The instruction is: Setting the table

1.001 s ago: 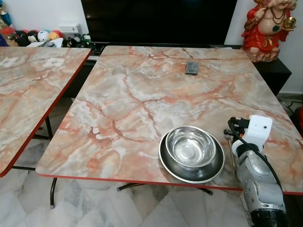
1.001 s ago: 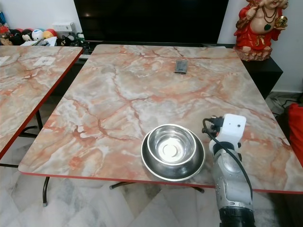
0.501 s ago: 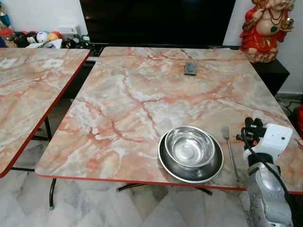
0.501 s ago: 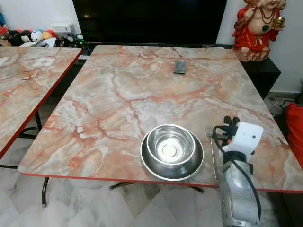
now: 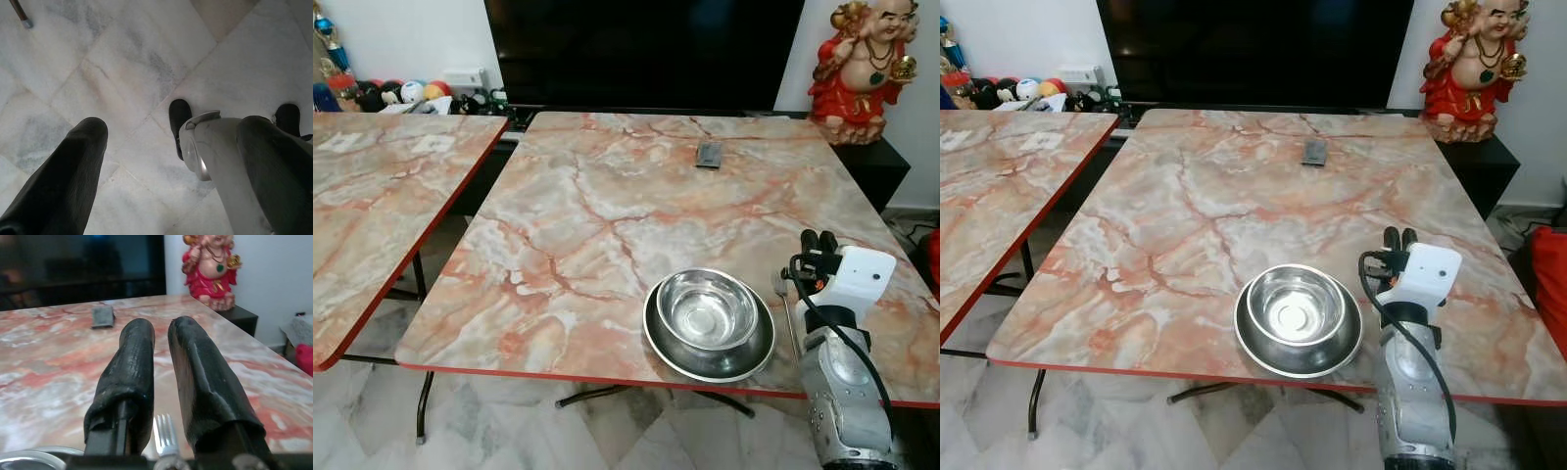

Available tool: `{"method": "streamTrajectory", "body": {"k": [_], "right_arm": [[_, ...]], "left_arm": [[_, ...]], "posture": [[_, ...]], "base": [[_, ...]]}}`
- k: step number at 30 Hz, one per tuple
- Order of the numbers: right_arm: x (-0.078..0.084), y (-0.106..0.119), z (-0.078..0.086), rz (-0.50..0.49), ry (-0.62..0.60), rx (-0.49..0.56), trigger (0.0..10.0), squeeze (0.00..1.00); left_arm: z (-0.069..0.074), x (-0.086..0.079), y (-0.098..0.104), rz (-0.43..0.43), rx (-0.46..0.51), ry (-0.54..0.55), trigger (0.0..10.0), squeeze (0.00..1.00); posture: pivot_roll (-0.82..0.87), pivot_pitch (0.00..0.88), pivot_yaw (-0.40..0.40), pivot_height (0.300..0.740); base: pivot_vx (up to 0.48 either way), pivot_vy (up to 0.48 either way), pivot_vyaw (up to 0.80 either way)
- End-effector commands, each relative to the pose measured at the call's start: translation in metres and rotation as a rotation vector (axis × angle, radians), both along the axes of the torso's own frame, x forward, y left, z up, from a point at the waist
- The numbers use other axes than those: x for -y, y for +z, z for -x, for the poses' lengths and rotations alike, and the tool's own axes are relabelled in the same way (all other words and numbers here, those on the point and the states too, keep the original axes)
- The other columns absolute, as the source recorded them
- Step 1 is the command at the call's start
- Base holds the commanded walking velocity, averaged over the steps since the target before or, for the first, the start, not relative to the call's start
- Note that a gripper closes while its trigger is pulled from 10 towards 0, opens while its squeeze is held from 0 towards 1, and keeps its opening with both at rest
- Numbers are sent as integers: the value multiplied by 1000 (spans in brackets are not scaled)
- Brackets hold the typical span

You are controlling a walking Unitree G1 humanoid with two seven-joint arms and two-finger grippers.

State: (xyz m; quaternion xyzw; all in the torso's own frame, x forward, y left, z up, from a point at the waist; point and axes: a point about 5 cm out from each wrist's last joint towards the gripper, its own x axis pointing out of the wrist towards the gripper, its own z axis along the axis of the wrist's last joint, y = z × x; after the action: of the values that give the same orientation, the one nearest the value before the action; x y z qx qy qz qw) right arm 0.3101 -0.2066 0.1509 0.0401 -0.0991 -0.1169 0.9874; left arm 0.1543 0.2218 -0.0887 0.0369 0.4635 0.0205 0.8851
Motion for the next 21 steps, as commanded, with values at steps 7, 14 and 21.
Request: {"method": "streamTrajectory", "body": {"k": [7, 14, 21], "right_arm": [[-1, -10, 1, -22, -9, -24, 10000, 0], [-4, -19, 10, -31, -13, -38, 10000, 0], [-1, -21, 15, -19, 0, -39, 10000, 0]], "left_arm": [[2, 2, -2, 5, -26, 14, 10000, 0], [5, 0, -3, -1, -46, 20, 10000, 0], [11, -1, -5, -1, -70, 14, 10000, 0]], "posture": [[-41, 0, 1, 740], [-39, 0, 8, 740], [-22, 0, -4, 740]], "base": [[0, 0, 0], [0, 0, 0], [0, 223, 0]]}}
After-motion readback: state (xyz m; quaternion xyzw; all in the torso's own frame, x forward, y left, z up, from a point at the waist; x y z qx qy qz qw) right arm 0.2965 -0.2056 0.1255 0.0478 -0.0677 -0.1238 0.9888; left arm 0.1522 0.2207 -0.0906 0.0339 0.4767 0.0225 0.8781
